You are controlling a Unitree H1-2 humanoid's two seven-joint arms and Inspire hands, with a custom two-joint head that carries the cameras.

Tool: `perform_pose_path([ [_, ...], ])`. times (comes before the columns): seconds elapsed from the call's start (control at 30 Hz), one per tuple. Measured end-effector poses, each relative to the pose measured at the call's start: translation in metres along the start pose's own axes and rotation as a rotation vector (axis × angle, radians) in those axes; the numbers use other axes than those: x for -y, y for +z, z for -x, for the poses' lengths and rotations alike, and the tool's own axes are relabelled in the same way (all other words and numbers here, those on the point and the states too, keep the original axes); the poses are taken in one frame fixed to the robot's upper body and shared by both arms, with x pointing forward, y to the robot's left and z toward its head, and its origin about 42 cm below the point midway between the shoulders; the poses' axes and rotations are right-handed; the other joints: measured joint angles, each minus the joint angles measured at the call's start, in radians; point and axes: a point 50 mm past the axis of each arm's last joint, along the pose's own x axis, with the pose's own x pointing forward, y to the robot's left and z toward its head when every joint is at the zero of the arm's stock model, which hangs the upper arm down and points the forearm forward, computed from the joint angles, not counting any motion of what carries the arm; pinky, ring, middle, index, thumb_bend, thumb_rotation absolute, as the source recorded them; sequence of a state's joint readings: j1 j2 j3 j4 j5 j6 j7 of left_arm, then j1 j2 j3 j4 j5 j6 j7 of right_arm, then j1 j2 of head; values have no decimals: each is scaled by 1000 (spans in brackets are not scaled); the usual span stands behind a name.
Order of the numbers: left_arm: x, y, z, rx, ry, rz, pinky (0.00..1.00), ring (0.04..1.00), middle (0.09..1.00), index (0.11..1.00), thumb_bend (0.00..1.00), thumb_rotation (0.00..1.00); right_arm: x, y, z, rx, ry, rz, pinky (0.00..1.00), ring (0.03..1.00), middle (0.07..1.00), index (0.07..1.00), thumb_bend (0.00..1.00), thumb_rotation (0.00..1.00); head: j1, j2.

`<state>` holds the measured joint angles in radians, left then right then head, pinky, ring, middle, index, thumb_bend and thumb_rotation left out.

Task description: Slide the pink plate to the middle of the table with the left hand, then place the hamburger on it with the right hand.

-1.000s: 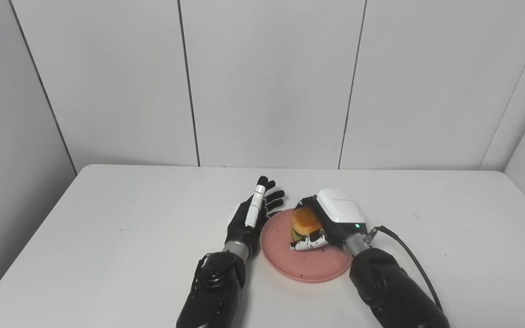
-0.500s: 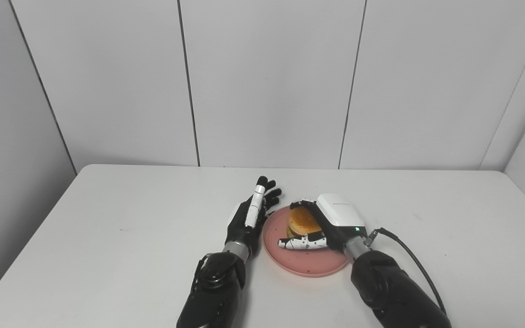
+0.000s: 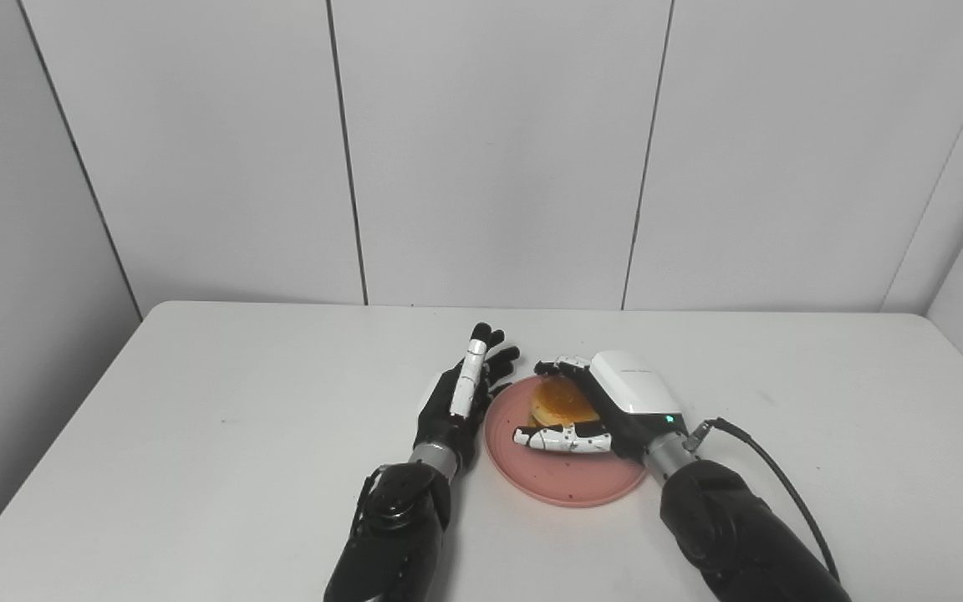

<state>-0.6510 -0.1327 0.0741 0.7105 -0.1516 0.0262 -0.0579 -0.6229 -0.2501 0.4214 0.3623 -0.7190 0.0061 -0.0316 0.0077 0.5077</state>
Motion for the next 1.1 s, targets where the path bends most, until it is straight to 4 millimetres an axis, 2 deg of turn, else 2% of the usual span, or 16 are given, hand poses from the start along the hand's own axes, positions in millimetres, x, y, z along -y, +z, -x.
perform_pose_path([
  [0.2, 0, 0, 0, 1, -1, 7, 864, 876, 816, 870, 827, 906, 21, 7, 6, 31, -69, -45, 656, 735, 772, 752, 788, 910, -2, 0],
  [0.3, 0, 0, 0, 1, -3, 9, 878, 873, 818, 859, 817, 904, 34, 9, 9, 36, -123, -114, 591, 704, 774, 757, 763, 949, -3, 0],
  [0.37, -1, 0, 0, 1, -1, 14, 869, 856, 805, 847, 830, 897, 43, 8, 9, 35, -159, -164, 591, 719, 781, 766, 732, 992, -6, 0],
  [0.5, -1, 0, 1, 4, 2, 23, 833, 872, 819, 847, 839, 877, 54, 2, 11, 13, -232, -252, 632, 754, 795, 780, 735, 1000, -6, 0],
  [0.63, 0, -1, 1, 22, 20, 24, 909, 916, 862, 860, 850, 892, 58, -7, 12, -24, -316, -319, 665, 783, 811, 785, 735, 1000, -5, 2],
  [0.77, 2, -3, 1, 43, 57, 13, 972, 952, 900, 856, 852, 922, 49, -25, 12, -95, -325, -394, 610, 725, 775, 777, 767, 1000, -6, 2],
  [0.93, 1, -6, 2, 94, 136, -46, 986, 985, 948, 900, 856, 940, 25, -45, 13, -181, -346, -567, 695, 742, 771, 776, 740, 1000, -3, 0],
  [1.1, -4, -16, 6, 170, 226, -127, 1000, 1000, 980, 945, 861, 965, 3, -50, 18, -247, -389, -854, 796, 804, 833, 812, 802, 1000, -2, -2],
])
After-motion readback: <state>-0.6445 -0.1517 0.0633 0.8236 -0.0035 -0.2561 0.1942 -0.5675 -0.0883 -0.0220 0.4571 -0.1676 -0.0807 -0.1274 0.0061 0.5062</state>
